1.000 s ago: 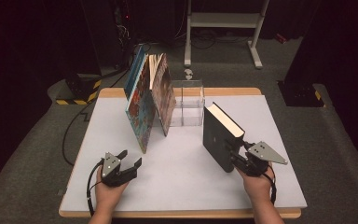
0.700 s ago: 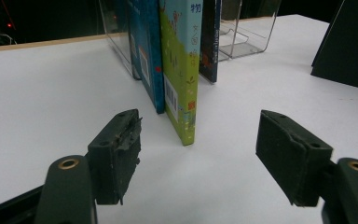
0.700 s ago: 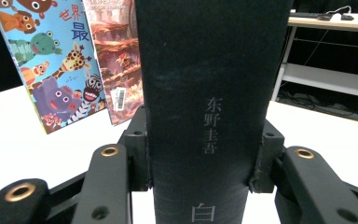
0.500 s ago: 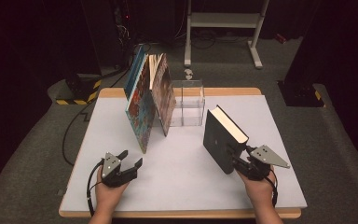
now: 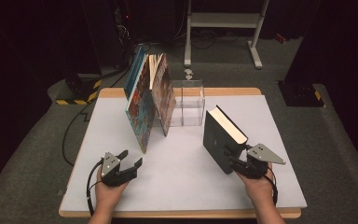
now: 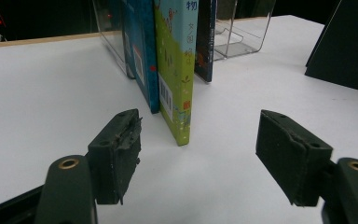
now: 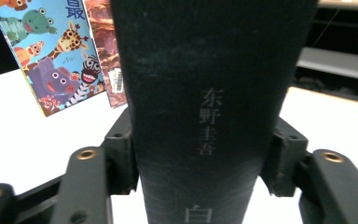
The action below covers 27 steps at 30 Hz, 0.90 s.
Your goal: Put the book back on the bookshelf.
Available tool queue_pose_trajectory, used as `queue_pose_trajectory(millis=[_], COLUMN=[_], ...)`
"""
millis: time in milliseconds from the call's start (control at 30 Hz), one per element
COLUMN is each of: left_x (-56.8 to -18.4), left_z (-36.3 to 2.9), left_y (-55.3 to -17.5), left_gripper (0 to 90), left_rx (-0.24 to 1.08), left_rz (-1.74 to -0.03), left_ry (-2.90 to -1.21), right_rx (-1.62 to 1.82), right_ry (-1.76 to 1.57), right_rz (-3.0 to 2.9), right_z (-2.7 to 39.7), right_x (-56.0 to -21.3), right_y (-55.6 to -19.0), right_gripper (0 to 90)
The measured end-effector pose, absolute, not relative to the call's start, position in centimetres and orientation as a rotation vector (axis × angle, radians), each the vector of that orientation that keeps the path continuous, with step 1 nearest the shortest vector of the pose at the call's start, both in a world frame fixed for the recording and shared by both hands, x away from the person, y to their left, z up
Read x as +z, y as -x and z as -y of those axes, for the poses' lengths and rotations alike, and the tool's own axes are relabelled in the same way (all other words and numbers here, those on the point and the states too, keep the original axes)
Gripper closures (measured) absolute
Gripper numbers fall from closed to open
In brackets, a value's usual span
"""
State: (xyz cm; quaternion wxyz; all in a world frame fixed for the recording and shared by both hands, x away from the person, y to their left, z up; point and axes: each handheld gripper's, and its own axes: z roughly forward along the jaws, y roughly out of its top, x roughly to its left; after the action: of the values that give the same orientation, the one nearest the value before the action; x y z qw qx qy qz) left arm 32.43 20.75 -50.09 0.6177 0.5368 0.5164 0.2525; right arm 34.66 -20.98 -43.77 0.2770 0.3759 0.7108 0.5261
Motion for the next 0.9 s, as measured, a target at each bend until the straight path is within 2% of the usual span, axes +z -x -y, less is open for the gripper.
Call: queue_pose_trajectory(millis=[133,300,533,667,900], left_x=[-50.1,-50.2,-50.2,-50.3,-50.2], left_z=[-20.7,-20.7,-20.7,-20.8,-20.9], left_y=[-32.5,-32.5,-32.5,-32.6,-32.6], left_gripper=[30.6,30.6,30.7,30.8,30.8], left_rx=[0.577,0.574,0.573,0.572,0.566], left_rz=[-1.190,-1.191,-1.195,-1.197,-1.200], left_ry=[-1.231,-1.232,-1.230,-1.230,-1.223], right_rx=[1.478,1.513,1.538,1.539,1.488], right_ry=[-1.009,-0.999,-1.045,-1.036,-1.001], right_rz=[-1.894,-1.853,-1.791,-1.792,-1.797], right_z=[20.7,20.4,20.4,20.2,19.7], right_x=[-43.5,-42.9,-42.5,-42.6,-42.6], right_y=[-34.7,-34.9,-35.3,-35.4,-35.4], right_gripper=[34.1,33.5,39.6,47.1,50.6])
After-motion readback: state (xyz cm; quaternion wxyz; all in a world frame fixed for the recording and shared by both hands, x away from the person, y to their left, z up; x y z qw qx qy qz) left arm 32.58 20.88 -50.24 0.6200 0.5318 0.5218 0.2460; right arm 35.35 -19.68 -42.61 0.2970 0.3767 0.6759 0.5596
